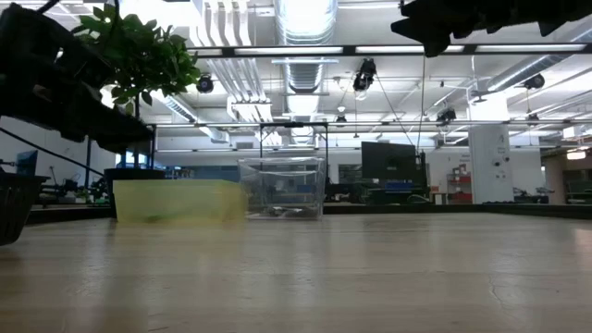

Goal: Pick & Place Paint Supplies
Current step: Return to home position

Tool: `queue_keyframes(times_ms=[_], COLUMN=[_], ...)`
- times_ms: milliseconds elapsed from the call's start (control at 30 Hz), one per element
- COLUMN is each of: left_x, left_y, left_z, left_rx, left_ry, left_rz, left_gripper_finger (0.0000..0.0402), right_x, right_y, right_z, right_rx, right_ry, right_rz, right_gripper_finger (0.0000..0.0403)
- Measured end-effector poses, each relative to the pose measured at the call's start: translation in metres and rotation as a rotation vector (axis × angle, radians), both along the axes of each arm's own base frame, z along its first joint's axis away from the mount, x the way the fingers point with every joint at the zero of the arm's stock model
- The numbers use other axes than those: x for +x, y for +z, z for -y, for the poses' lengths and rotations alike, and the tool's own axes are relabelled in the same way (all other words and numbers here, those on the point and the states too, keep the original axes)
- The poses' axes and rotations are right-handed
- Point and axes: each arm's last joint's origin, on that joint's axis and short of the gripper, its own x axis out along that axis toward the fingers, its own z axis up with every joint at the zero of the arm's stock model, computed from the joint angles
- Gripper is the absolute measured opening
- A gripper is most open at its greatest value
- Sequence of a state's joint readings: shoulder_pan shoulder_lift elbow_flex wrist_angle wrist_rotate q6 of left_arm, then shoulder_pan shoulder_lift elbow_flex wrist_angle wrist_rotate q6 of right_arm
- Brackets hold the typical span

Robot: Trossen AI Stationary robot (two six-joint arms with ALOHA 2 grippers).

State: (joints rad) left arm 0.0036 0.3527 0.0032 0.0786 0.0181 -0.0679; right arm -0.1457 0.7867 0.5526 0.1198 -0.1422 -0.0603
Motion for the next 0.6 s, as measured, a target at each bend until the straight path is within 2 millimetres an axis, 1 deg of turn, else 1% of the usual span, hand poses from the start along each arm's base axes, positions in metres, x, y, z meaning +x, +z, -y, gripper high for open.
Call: queue_keyframes(times_ms=[167, 367, 533, 600], left_x=[-0.002, -0.001, -0.002, -0.002], left_y=[-0.006, -0.006, -0.006, -0.006], left_z=[0.0, 0.0, 0.0, 0.0], left_rx=[-0.011, -0.011, -0.011, -0.011], left_ry=[0.003, 0.003, 0.003, 0.003], left_rz=[-0.063, -0.067, -0.067, -0.067], left_gripper_finger=[0.015, 0.015, 0.015, 0.015], right_x=[0.0, -0.004, -0.02, -0.03], right_y=[-0.009, -0.012, -0.005, -0.005], right_z=[-0.002, -0.007, -0.01, -0.01], right_rx=[-0.042, -0.03, -0.037, -0.025], right_ry=[0.027, 0.177, 0.181, 0.139], right_rz=[0.062, 0.075, 0.129, 0.143], right_gripper_finger=[0.0206, 0.0206, 0.0206, 0.0206])
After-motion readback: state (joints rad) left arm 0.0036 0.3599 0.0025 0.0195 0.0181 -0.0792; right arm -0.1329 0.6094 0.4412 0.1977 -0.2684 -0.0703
